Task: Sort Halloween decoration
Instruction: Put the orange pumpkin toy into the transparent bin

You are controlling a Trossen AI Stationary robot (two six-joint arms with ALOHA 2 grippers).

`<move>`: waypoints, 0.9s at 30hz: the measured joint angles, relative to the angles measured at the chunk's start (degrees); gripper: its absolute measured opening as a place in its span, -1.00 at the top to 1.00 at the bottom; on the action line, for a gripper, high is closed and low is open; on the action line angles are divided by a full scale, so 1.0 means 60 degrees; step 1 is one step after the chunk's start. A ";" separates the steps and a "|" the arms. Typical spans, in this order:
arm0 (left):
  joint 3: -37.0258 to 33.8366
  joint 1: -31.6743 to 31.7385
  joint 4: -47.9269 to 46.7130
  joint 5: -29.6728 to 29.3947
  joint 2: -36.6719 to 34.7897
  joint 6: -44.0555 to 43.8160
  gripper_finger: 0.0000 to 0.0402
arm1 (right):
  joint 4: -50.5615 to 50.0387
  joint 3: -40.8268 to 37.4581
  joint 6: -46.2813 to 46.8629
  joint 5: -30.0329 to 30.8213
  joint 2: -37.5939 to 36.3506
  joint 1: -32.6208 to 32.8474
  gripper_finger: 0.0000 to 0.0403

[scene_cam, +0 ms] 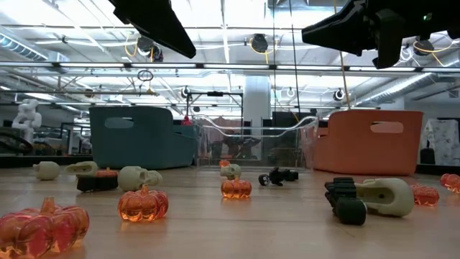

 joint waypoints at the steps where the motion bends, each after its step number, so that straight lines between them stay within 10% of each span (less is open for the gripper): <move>1: 0.0000 0.0000 0.0000 -0.0003 0.0000 0.0000 0.15 | -0.0004 0.0000 0.0045 0.0000 0.0000 0.0000 0.65; 27: 0.0000 0.0000 0.0020 -0.0138 0.0068 -0.0007 0.15 | -0.1836 0.1614 0.4681 -0.0178 -0.0004 -0.2740 0.65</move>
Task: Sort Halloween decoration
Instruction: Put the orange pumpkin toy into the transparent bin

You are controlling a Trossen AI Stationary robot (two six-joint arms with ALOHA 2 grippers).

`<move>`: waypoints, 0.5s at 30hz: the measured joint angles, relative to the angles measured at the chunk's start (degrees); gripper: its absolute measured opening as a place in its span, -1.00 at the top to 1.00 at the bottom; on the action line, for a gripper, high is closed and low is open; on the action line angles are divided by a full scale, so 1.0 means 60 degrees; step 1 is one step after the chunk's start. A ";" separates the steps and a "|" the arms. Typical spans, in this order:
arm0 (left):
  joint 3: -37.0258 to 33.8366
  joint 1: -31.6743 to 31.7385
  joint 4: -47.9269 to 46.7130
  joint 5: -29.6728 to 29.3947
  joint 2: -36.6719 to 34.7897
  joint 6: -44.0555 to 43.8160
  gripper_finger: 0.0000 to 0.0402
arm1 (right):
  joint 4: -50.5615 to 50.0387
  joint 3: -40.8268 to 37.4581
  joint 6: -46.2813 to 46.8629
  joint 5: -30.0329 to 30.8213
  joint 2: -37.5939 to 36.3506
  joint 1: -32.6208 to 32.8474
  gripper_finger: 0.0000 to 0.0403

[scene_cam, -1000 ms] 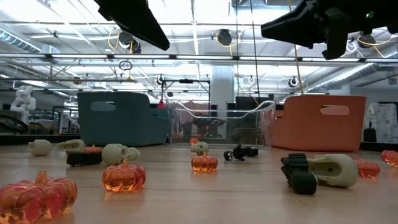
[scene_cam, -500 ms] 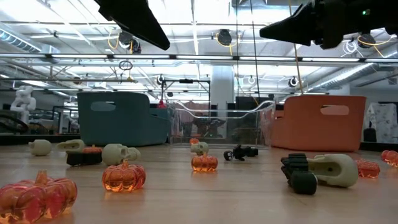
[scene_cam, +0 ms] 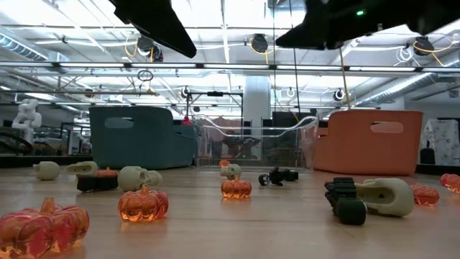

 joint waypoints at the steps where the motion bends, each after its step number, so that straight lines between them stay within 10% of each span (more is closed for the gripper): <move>1: 0.0000 0.0000 -0.0004 0.0003 0.0039 0.0000 0.15 | -0.0591 0.0219 0.0502 -0.0222 0.0000 -0.0268 0.65; 15: 0.0000 0.0000 0.0044 0.0004 0.0657 -0.0233 0.15 | -0.5811 0.1464 0.4327 -0.4377 0.0118 -0.3382 0.65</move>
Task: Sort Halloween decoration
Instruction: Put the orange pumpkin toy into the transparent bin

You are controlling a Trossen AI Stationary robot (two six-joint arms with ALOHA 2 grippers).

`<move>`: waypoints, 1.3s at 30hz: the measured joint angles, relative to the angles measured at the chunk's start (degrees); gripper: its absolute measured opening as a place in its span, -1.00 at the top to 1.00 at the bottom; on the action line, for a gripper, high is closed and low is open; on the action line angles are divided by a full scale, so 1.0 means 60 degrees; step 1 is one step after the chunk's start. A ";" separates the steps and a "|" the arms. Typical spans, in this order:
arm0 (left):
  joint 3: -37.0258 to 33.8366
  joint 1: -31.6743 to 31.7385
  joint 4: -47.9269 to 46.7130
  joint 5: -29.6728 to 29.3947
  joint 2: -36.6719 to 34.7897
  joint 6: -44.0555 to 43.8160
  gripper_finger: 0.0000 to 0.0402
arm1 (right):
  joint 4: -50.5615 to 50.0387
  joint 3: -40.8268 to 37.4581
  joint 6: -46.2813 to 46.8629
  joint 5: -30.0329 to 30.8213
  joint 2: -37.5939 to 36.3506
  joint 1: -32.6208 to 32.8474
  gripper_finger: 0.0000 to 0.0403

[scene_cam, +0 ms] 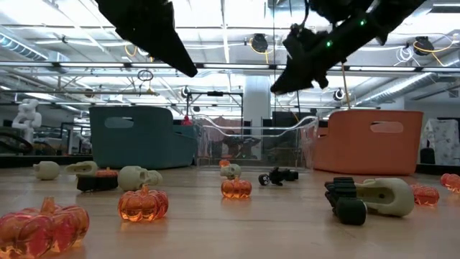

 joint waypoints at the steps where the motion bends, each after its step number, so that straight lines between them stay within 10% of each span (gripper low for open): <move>1: 0.0000 0.0000 0.0018 0.0000 0.0000 -0.0004 0.15 | -0.0098 0.0000 0.0084 -0.0204 0.0081 -0.0138 0.65; 26: 0.0000 -0.0024 0.0205 0.0379 0.0000 -0.0607 0.15 | -0.0256 0.0004 -0.0246 -0.0435 0.0184 -0.0201 0.15; 39: 0.0000 -0.0722 -0.1342 0.1251 -0.0004 -0.1593 0.15 | -0.0901 0.0000 -0.1129 -0.0461 -0.1247 0.3671 0.17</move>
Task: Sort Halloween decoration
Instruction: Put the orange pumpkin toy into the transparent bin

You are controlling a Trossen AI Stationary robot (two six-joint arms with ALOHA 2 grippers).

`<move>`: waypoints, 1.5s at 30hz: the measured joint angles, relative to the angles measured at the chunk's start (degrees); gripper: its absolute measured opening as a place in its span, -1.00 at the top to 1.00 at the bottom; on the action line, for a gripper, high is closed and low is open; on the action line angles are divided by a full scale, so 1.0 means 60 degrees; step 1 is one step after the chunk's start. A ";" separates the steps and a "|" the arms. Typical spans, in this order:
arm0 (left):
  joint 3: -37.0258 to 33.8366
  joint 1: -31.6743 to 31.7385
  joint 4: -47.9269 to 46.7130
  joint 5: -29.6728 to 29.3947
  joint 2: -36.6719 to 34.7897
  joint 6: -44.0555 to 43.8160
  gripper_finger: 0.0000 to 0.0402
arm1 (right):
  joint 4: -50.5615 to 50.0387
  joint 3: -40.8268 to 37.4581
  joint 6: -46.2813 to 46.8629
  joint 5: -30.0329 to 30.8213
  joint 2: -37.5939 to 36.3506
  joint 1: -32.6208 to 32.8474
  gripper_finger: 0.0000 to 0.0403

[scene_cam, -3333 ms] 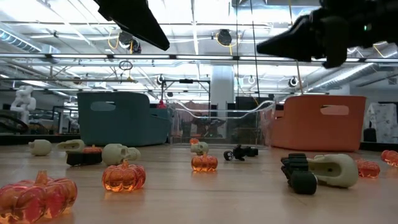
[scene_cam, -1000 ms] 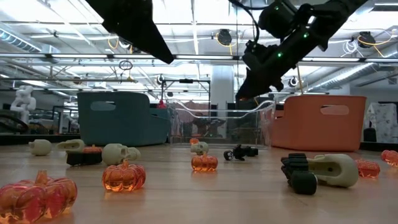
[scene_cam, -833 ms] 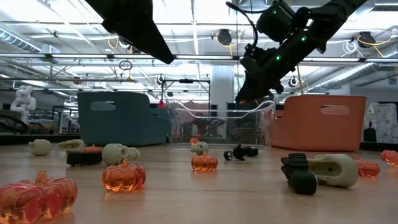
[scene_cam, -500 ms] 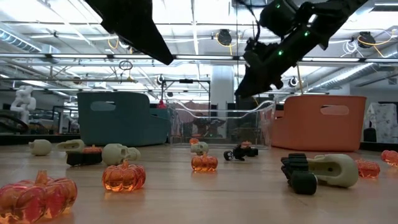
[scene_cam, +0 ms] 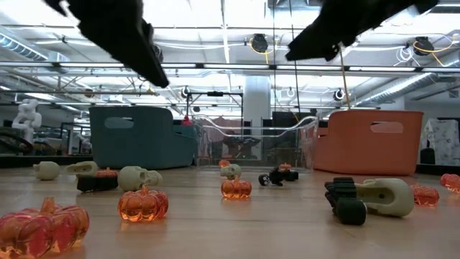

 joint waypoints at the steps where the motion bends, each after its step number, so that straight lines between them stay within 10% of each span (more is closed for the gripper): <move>1: 0.0000 -0.0073 -0.0100 0.0055 0.0000 -0.0107 0.15 | 0.0035 0.0000 0.0072 0.0019 0.0098 0.0343 0.17; 18: -0.0632 -0.0514 -0.0434 0.1875 -0.0015 -0.0176 0.15 | 0.2757 0.0000 0.0924 0.1568 0.3453 0.3666 0.17; 45: -0.3584 0.0478 0.3331 0.2483 -0.0015 -0.0149 0.15 | 0.3379 0.0000 0.1325 0.1600 0.3993 0.4160 0.17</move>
